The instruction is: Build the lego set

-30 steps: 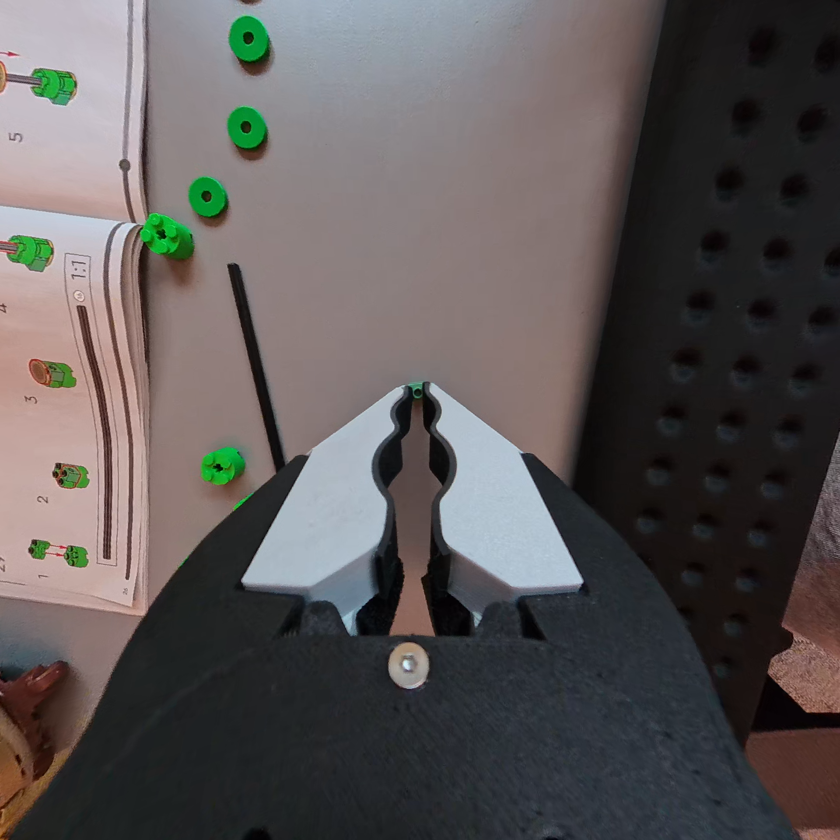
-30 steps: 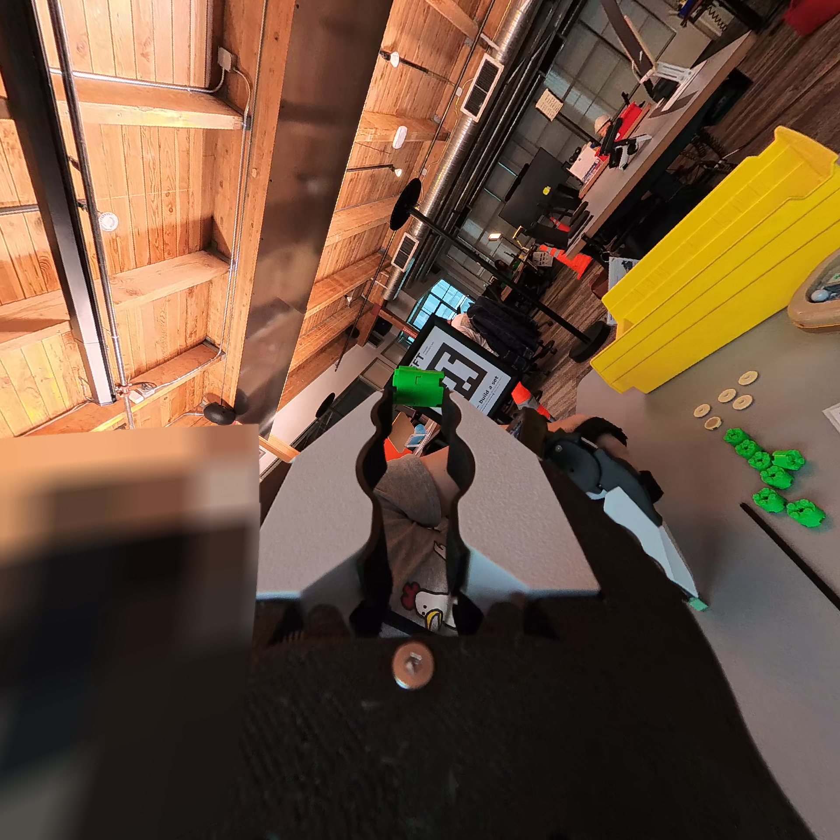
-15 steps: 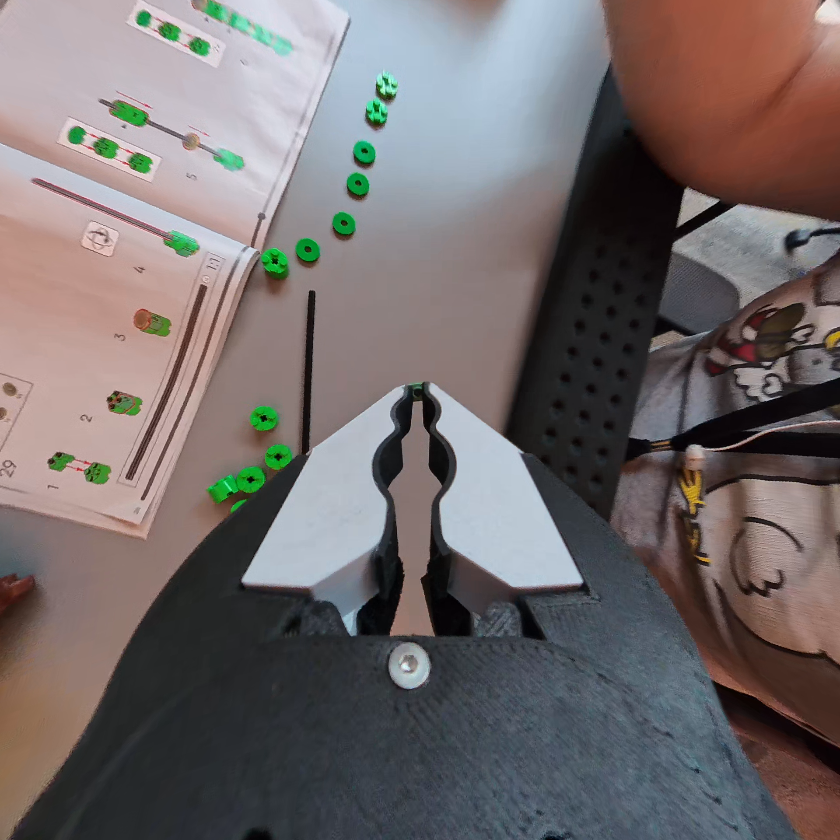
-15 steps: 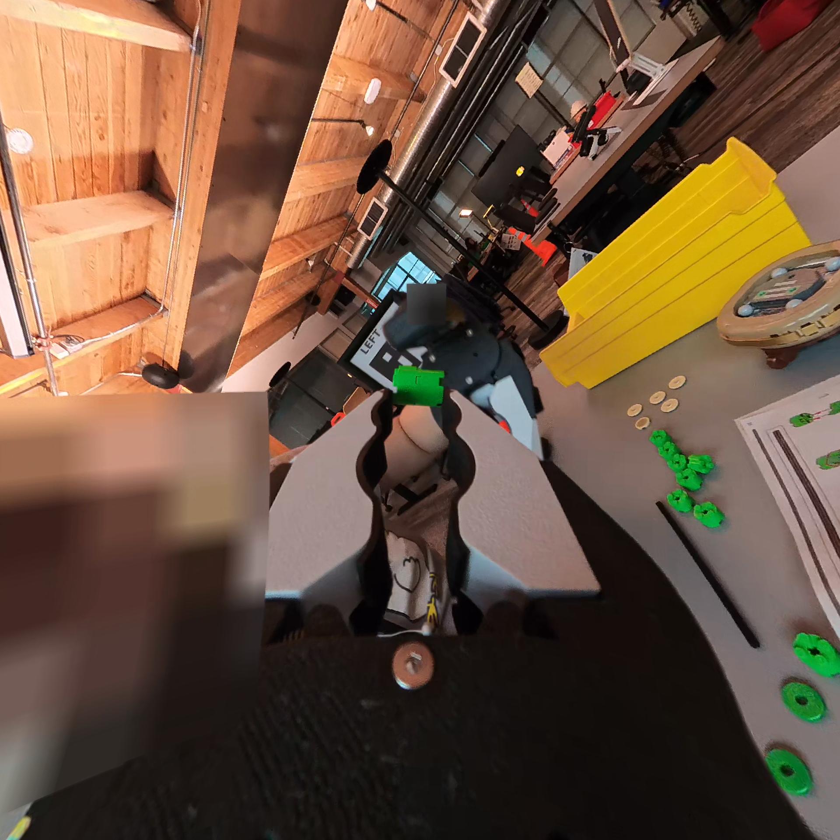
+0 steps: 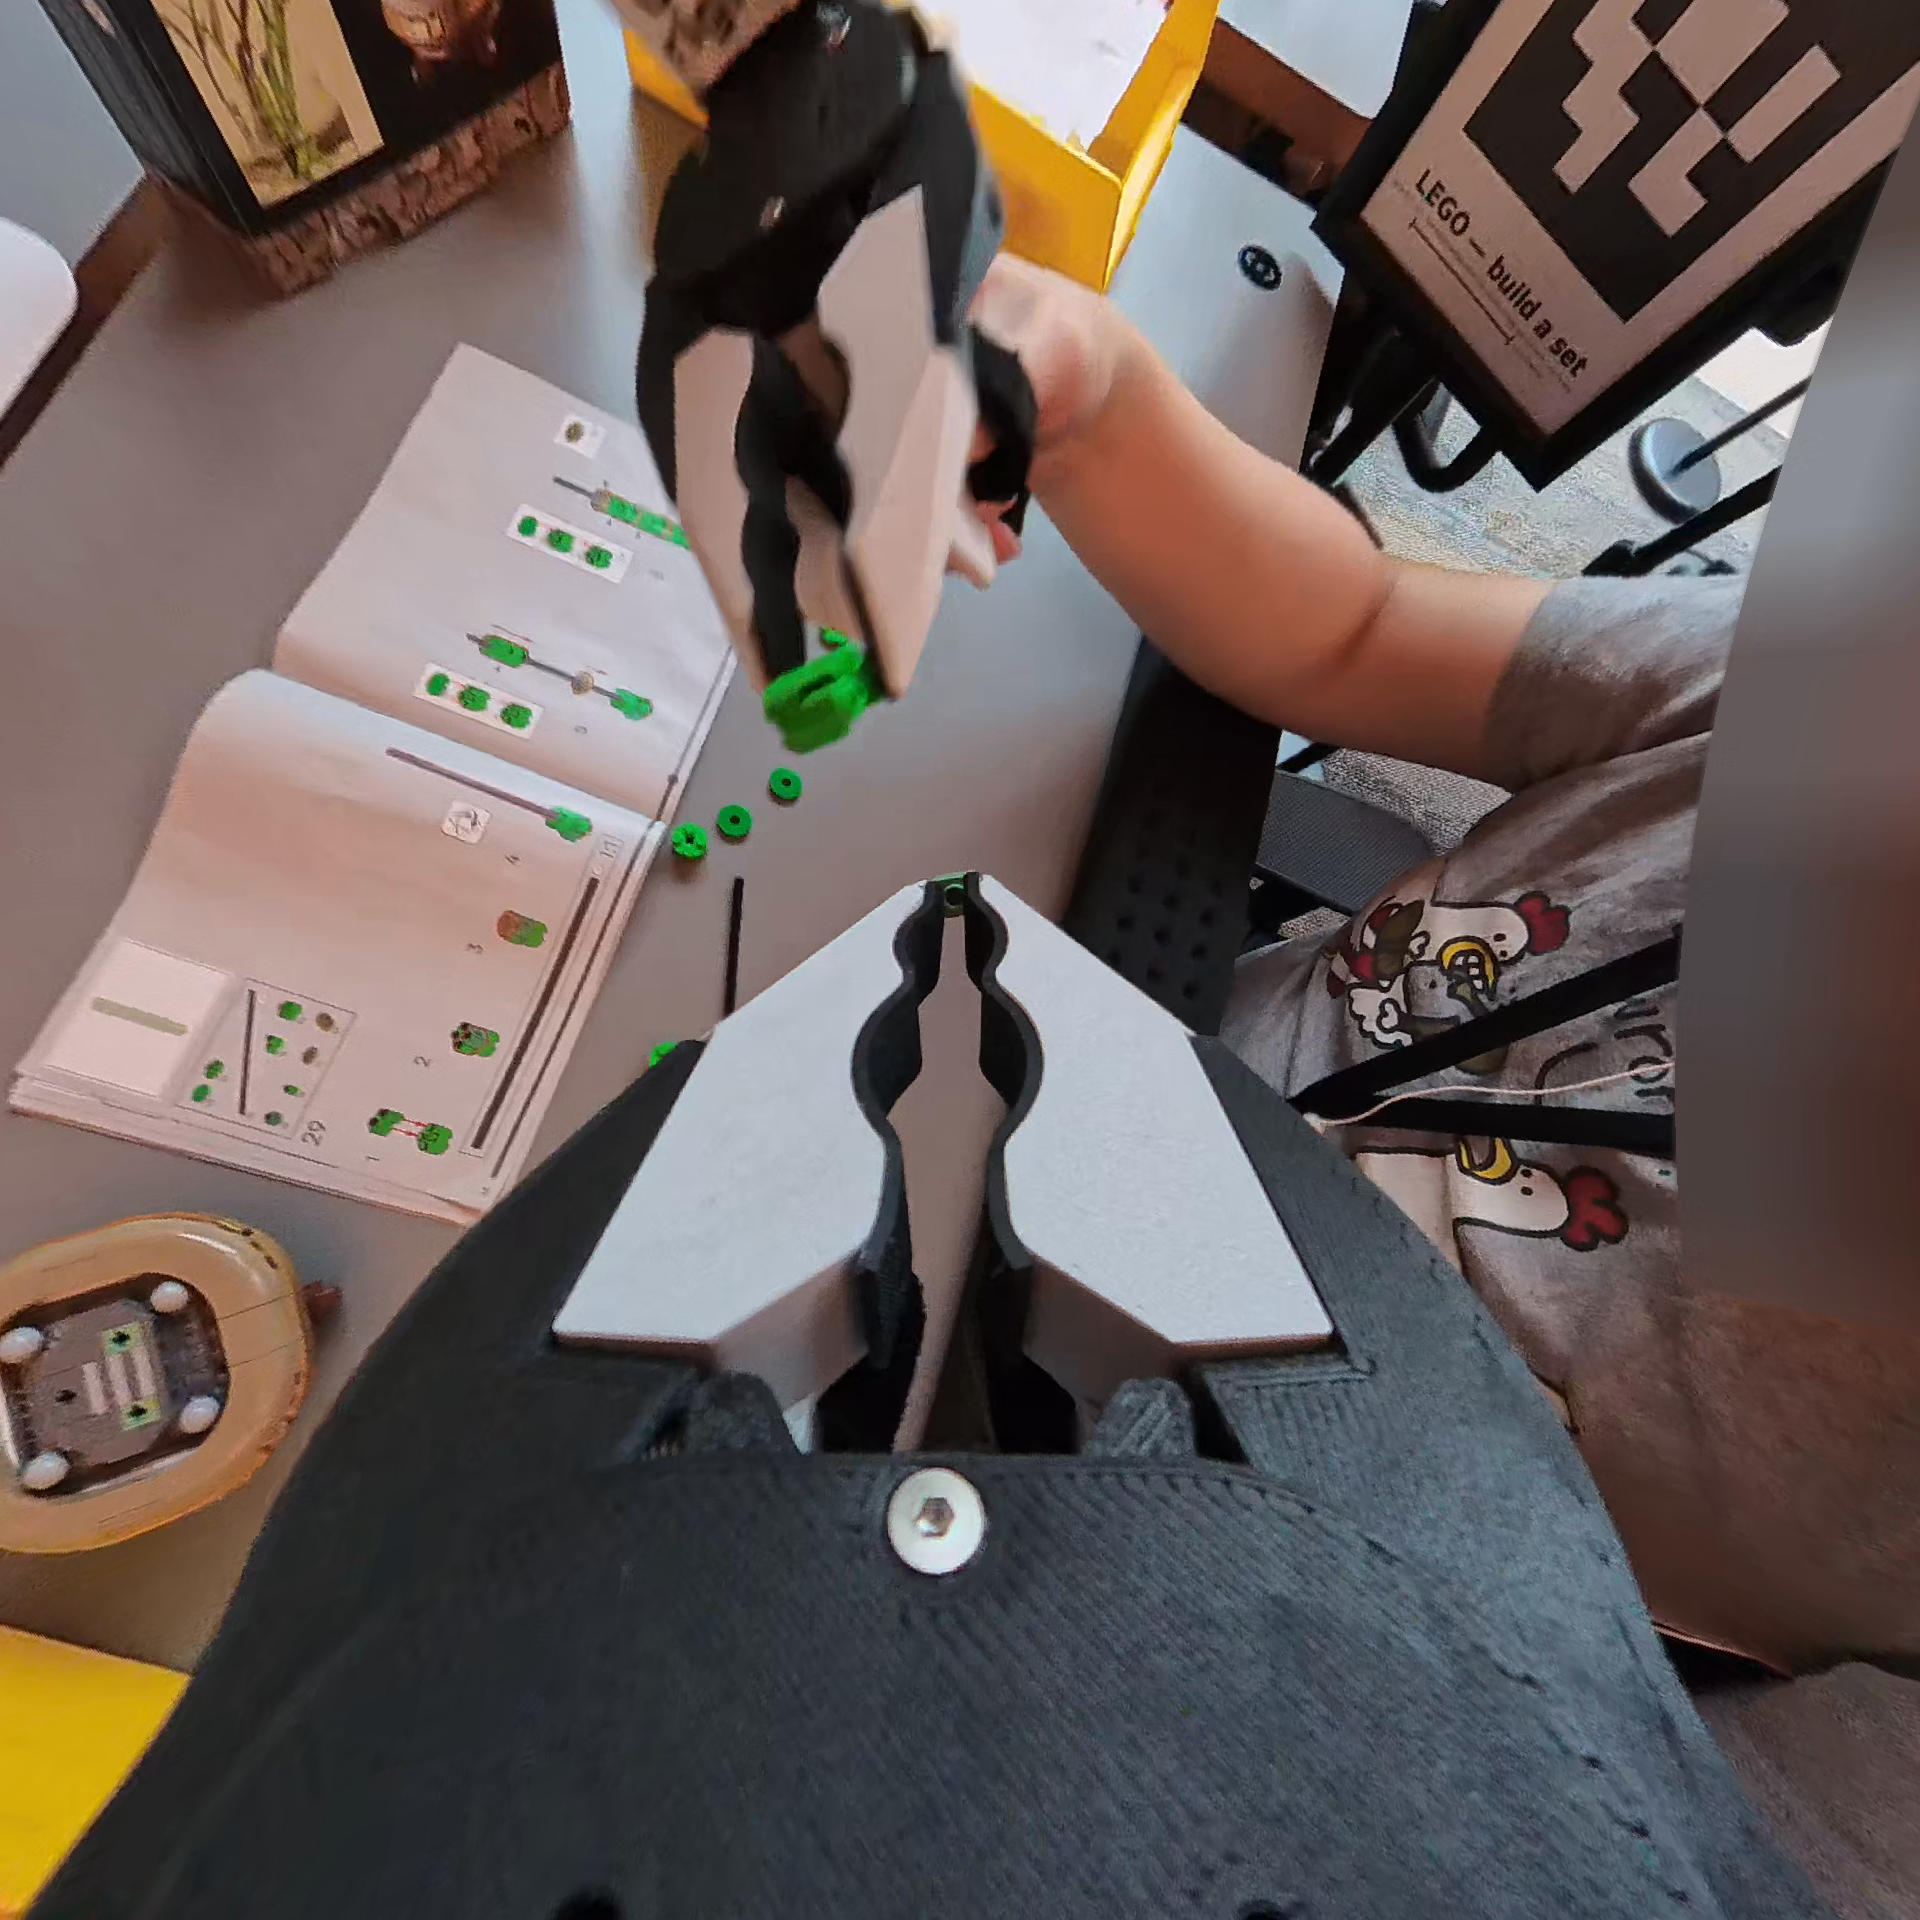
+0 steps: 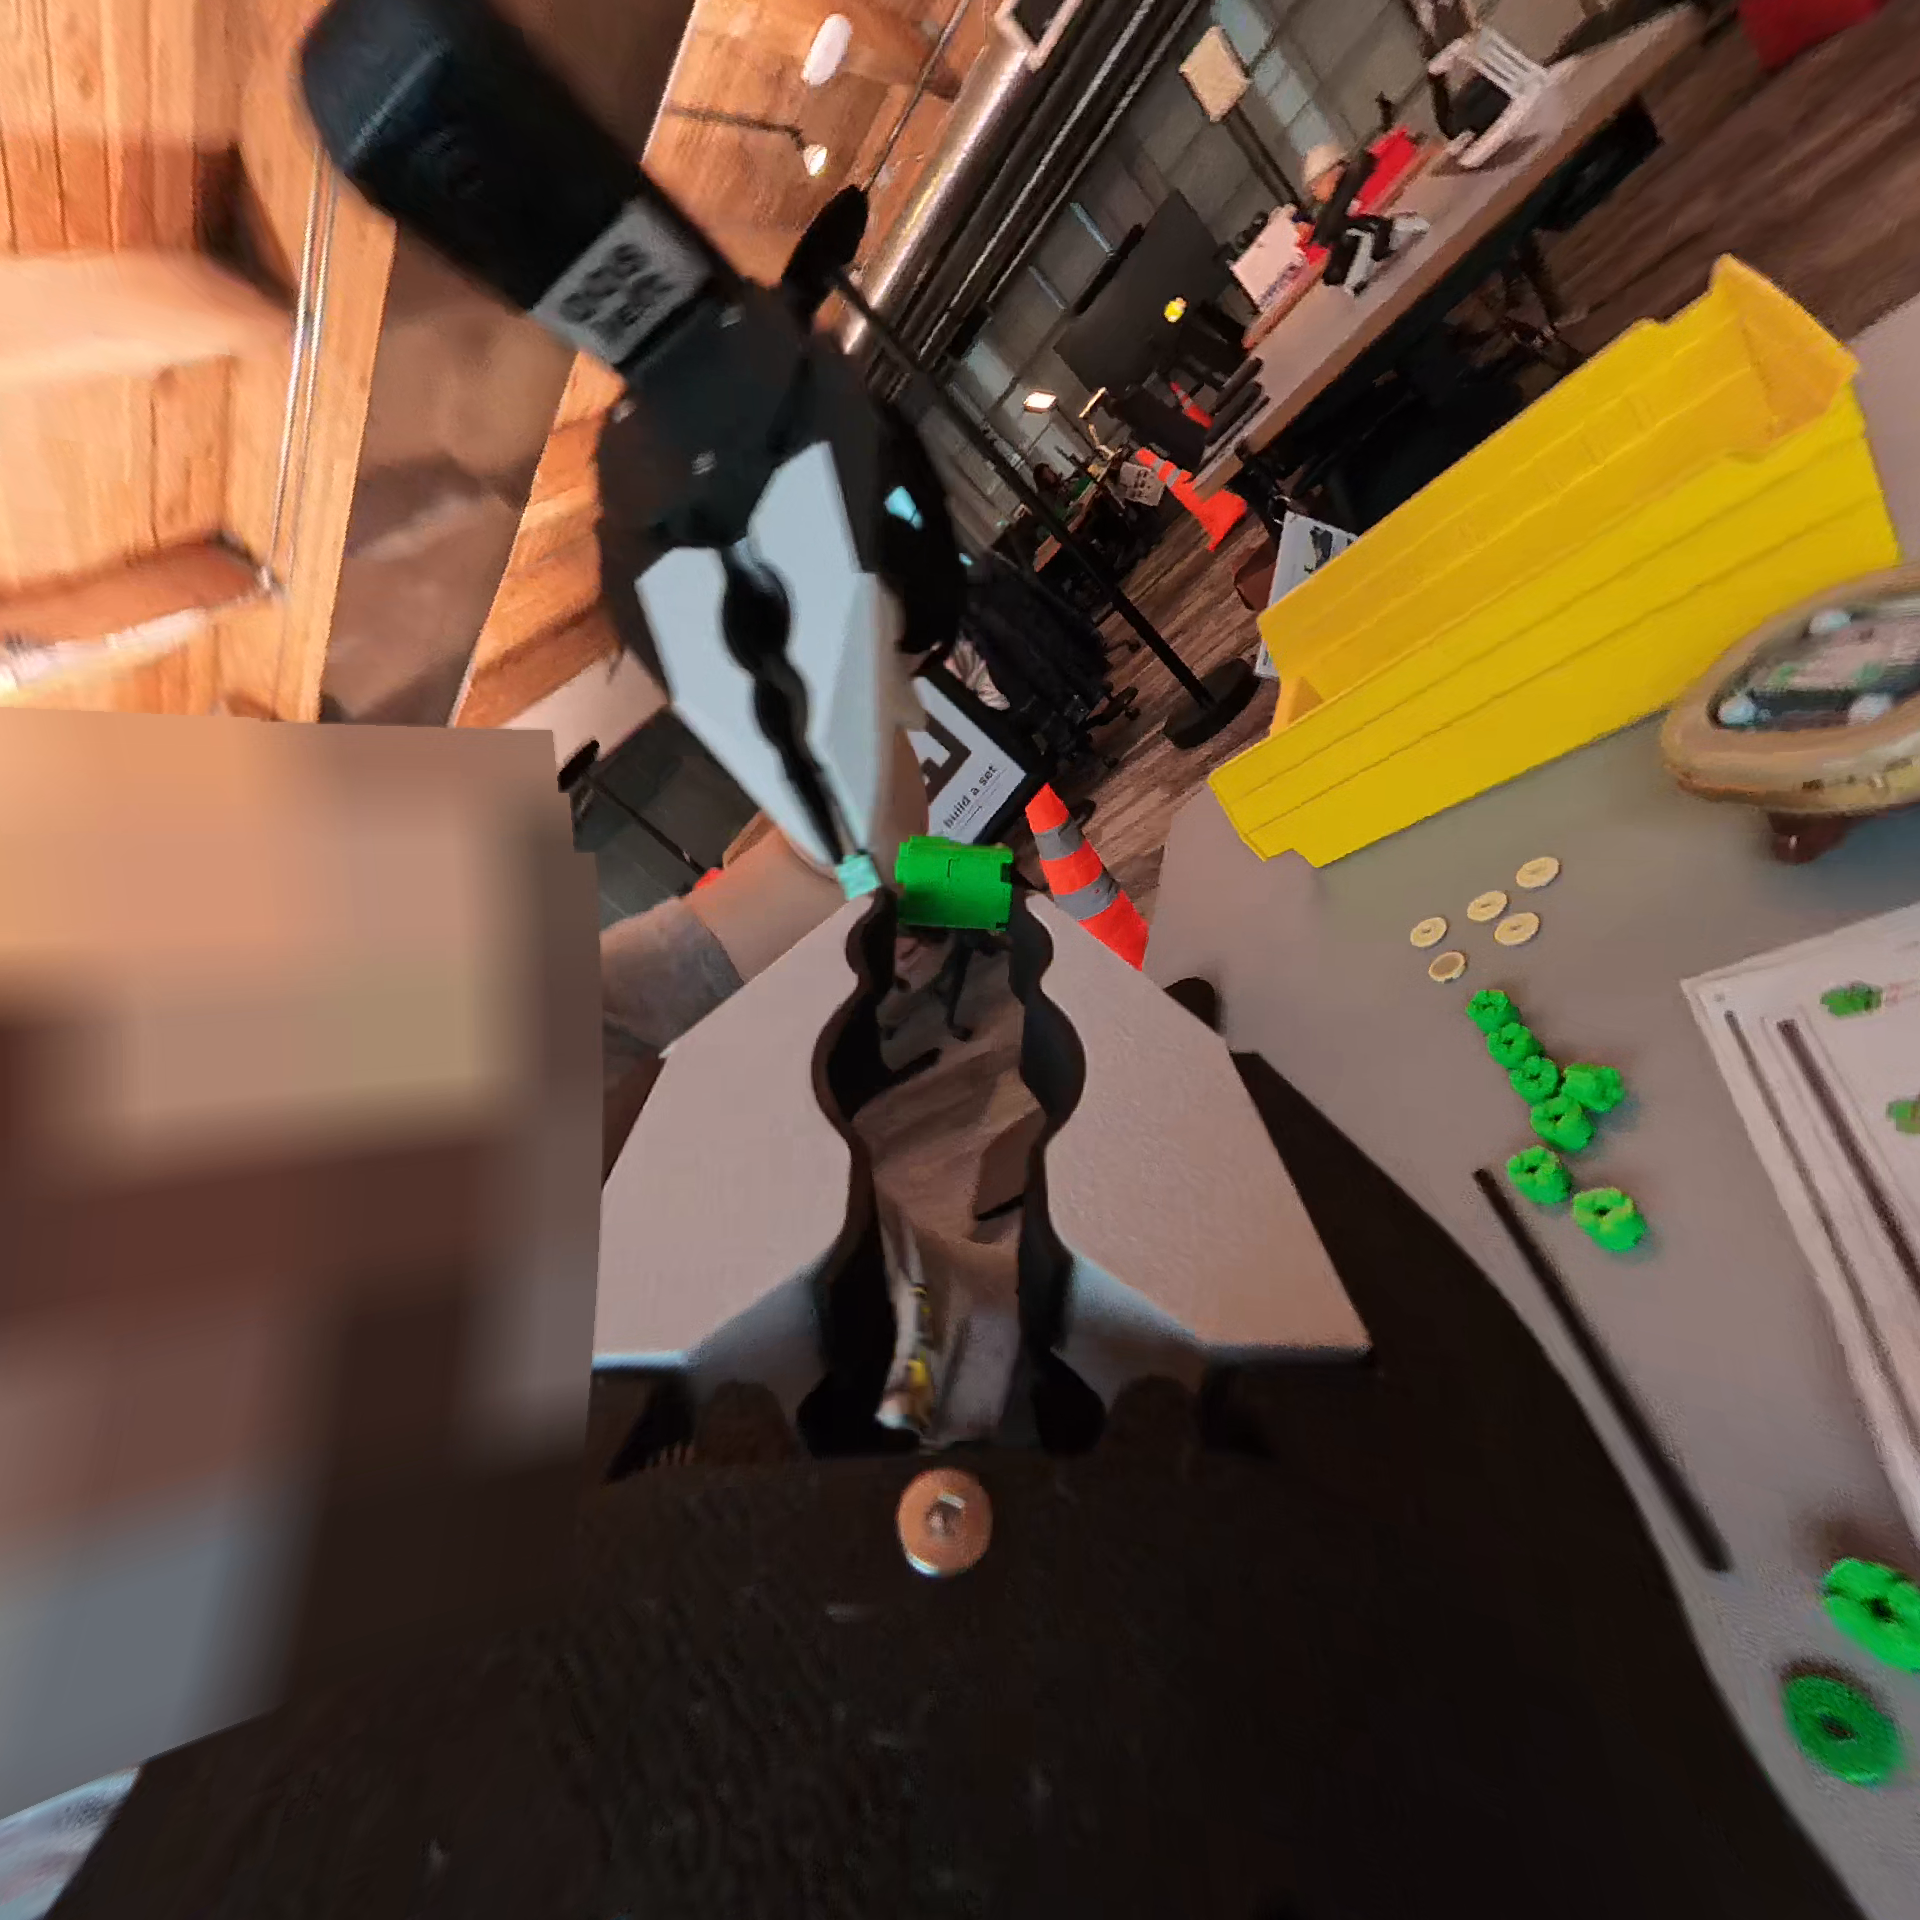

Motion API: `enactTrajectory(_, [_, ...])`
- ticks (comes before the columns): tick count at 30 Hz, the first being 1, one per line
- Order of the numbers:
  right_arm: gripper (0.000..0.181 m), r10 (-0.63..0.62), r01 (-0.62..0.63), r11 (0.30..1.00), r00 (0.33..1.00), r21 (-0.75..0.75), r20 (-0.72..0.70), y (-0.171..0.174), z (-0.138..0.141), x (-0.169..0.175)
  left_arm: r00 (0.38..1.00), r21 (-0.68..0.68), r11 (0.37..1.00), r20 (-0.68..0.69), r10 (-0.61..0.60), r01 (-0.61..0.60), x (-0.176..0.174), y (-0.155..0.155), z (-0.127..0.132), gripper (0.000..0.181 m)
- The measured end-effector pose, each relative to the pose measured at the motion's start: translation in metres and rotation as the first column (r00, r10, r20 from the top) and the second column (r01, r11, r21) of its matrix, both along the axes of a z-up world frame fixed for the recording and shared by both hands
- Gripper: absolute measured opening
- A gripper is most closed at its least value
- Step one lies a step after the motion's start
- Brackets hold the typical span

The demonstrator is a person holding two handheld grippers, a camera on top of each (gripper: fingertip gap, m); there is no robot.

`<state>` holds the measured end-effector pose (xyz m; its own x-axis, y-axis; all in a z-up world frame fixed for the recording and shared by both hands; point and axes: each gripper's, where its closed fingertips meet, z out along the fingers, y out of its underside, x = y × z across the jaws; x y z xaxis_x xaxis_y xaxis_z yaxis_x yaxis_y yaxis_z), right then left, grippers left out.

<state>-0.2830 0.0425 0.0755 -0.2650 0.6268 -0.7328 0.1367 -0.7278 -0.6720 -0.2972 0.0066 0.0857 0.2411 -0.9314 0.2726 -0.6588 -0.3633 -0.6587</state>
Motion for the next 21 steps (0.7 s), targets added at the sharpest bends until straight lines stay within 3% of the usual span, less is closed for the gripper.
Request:
enactTrajectory(5, [0.019, 0.015, -0.013, 0.959, 1.0, -0.283, 0.004, 0.009, -0.005, -0.005, 0.995, 0.21, 0.978, -0.101, 0.014, 0.007, 0.006, 0.015, 0.001, 0.002])
enactTrajectory(13, [0.019, 0.015, -0.003, 0.92, 0.999, -0.392, 0.029, 0.01, -0.013, -0.014, 0.962, 0.473, 0.879, -0.263, 0.079, 0.057, 0.005, 0.037, -0.008, 0.002])
enactTrajectory(21, [0.019, -0.009, 0.012, 0.893, 1.0, -0.45, 0.009, 0.018, -0.017, -0.018, 0.934, 0.514, 0.852, -0.341, 0.102, 0.095, 0.008, 0.043, -0.017, 0.001])
